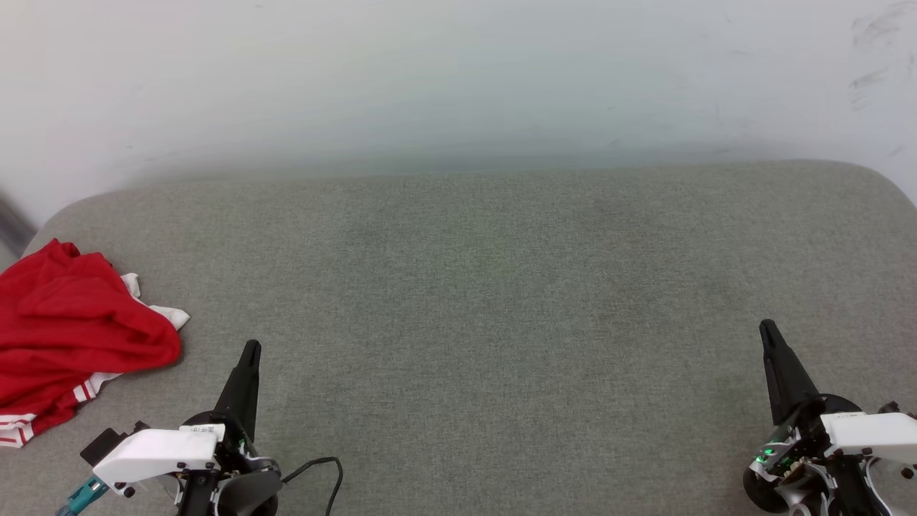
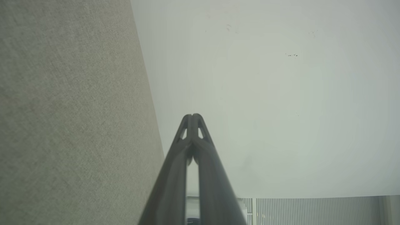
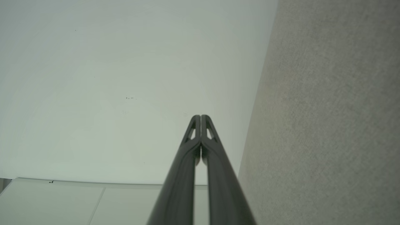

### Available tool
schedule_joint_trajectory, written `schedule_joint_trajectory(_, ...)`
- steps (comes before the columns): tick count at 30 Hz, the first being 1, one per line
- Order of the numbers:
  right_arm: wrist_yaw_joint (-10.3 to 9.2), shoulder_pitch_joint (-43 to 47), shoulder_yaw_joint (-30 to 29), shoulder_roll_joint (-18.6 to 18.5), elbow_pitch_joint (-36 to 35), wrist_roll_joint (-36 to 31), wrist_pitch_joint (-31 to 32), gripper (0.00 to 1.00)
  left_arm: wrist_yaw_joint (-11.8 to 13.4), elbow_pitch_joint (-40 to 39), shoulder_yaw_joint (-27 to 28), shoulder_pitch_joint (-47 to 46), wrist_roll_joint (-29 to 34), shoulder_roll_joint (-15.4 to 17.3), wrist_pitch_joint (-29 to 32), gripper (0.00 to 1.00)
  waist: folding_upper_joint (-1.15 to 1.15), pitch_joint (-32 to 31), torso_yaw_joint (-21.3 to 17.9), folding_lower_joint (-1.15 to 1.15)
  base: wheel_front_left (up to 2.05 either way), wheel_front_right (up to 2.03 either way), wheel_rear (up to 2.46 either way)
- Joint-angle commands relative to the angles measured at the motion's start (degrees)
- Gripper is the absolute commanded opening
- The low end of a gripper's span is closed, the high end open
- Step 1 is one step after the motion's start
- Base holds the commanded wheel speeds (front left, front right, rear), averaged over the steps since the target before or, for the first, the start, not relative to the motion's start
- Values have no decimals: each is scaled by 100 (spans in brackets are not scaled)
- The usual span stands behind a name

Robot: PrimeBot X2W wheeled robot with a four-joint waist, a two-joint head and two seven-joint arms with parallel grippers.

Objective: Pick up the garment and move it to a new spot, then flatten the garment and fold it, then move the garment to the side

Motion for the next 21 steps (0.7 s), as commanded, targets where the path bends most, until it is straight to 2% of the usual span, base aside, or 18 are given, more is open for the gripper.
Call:
schedule_joint_trajectory(1,0,-43,0,16,0,23,0,0,-13,3,13,-49,18,-7,33,0,0,0,0,0,0,0,0)
schedule_joint_trajectory(21,0,-43,0,16,0,23,-1,0,-14,3,9,-49,15,-7,30,0,0,0,0,0,0,0,0)
